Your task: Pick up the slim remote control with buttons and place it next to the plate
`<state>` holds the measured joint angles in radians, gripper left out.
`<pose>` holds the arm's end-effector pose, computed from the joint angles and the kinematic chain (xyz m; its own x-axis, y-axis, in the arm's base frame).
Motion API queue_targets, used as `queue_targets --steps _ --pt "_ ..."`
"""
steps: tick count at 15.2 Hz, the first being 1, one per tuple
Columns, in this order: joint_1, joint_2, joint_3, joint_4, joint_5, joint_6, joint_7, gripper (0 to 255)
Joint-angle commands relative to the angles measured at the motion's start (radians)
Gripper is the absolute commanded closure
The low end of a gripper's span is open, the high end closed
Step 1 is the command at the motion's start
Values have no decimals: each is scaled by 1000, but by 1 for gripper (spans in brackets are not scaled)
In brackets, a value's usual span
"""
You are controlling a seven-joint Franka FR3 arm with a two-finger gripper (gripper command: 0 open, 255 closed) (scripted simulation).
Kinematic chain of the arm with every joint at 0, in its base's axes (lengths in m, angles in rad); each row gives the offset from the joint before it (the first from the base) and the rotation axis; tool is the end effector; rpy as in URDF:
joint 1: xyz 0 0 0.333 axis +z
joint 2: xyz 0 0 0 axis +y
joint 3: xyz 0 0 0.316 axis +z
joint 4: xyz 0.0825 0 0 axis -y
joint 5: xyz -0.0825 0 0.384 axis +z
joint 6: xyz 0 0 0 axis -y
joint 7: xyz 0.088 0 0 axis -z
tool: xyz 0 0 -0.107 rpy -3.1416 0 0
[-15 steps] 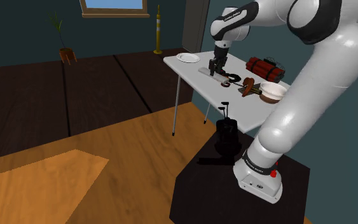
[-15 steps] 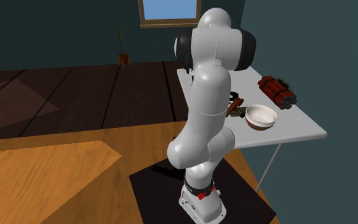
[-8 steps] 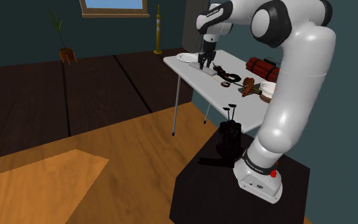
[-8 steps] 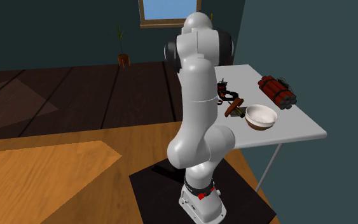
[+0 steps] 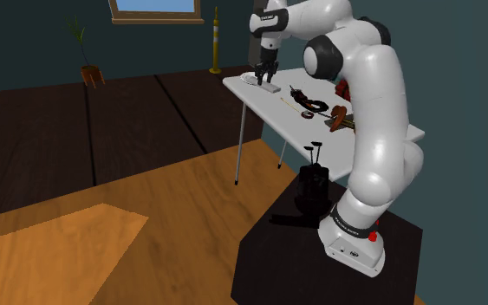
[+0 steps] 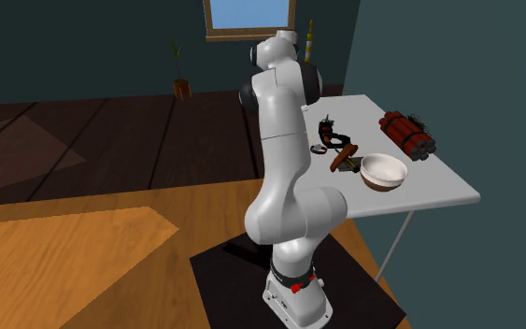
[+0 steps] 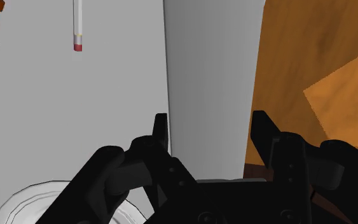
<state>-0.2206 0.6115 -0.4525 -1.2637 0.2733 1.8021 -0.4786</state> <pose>0.6184 -0.3656 0.4241 0.9822 -0.1878 -0.0090 -0.1879 -0.9820 -0.0172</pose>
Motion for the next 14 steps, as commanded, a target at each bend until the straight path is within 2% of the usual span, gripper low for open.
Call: queue_targets --steps 1,2,14 --pt "-40 111 18 182 26 -69 16 255" --pt "-80 207 33 353 43 -139 35 255" --pt "-53 211 39 192 50 19 15 255"
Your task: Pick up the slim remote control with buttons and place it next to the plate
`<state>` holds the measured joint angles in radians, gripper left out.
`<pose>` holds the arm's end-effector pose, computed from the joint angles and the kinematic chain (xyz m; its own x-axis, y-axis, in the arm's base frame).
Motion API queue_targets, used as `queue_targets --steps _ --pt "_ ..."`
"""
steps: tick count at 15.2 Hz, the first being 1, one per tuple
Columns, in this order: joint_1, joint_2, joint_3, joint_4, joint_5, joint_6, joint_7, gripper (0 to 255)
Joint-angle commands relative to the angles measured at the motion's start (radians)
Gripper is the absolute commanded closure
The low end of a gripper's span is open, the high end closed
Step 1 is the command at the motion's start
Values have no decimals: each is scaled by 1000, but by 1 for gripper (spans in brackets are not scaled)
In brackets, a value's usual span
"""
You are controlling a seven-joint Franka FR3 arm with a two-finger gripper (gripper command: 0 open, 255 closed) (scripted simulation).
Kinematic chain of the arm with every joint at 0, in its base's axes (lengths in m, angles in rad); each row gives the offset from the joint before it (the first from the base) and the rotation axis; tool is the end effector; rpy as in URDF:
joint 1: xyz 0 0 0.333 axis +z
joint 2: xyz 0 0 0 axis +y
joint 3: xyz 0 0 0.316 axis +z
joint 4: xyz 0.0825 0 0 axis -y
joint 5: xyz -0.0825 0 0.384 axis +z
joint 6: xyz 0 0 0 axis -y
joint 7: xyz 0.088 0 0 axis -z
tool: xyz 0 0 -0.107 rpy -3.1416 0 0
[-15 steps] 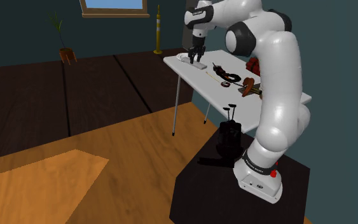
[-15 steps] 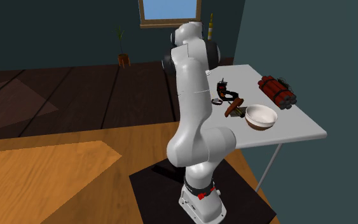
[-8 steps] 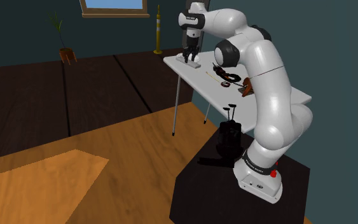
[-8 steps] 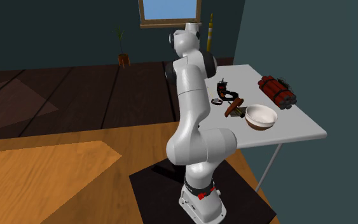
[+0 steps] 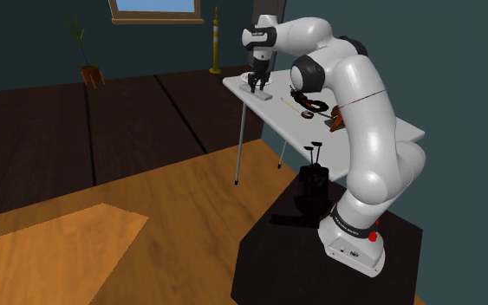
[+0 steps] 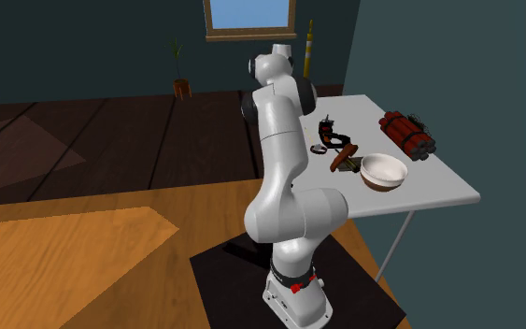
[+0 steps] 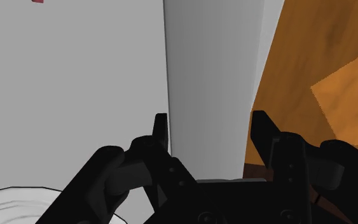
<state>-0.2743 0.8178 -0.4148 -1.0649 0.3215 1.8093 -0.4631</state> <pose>0.6594 -0.3756 0.3645 0.9825 -0.1861 -0.0097 -0.1862 -0.9823 -0.0186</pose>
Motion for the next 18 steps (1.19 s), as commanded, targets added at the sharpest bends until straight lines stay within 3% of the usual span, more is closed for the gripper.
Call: queue_targets --steps 1,10,11,16,18 --pt "2 7 2 -16 3 24 -2 255" --pt "4 13 3 -32 5 45 -5 255" --pt "4 13 3 -32 5 45 -5 0" --pt "4 13 4 -32 5 45 -5 0" --pt "-3 2 0 18 -1 -14 2 0"
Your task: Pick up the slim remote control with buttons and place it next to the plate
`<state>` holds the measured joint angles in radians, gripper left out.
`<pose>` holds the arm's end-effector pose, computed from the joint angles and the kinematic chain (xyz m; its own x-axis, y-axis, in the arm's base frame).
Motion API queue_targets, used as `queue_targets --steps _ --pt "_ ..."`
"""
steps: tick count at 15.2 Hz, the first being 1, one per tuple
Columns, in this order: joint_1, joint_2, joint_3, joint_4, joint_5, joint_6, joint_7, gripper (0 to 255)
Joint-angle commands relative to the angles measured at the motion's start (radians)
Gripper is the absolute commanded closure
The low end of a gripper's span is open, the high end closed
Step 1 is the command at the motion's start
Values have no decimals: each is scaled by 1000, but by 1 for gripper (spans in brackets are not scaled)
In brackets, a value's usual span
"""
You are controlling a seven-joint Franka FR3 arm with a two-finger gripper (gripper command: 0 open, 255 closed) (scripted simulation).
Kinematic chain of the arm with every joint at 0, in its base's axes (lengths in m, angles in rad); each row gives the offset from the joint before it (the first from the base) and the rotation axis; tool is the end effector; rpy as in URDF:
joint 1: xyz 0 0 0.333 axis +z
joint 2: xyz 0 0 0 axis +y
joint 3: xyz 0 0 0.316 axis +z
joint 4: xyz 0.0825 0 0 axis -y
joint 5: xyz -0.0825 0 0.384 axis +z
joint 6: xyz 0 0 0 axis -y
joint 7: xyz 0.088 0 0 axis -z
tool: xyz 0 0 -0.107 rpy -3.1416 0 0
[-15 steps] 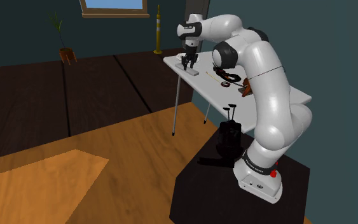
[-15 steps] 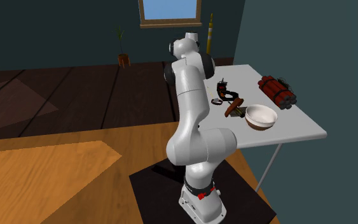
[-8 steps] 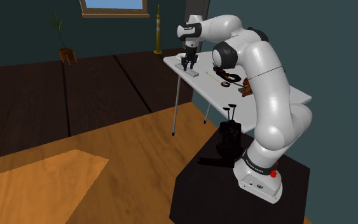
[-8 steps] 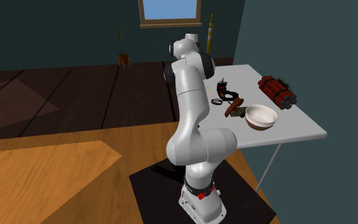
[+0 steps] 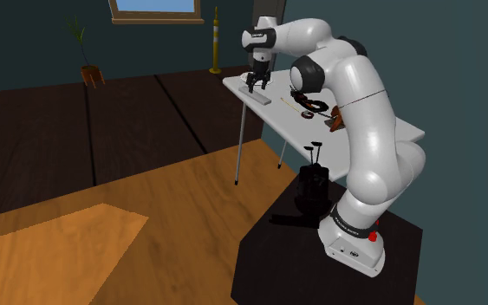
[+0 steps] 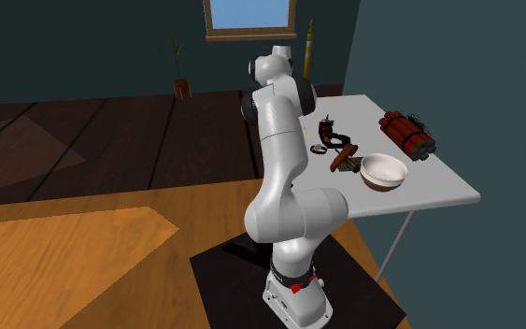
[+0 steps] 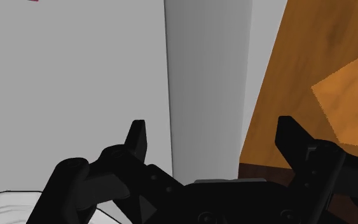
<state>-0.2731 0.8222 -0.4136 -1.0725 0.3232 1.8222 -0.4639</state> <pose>0.6600 -0.3754 0.3588 0.9825 -0.1861 -0.0085 -0.1862 -0.9823 -0.0182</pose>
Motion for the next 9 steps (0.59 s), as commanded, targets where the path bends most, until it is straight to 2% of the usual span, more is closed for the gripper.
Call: queue_targets --steps 1,2,9 --pt "-10 -5 -2 56 -4 -59 7 0" --pt "-15 -5 -3 83 -6 -85 10 0" --pt "-15 -5 -3 83 -6 -85 10 0"
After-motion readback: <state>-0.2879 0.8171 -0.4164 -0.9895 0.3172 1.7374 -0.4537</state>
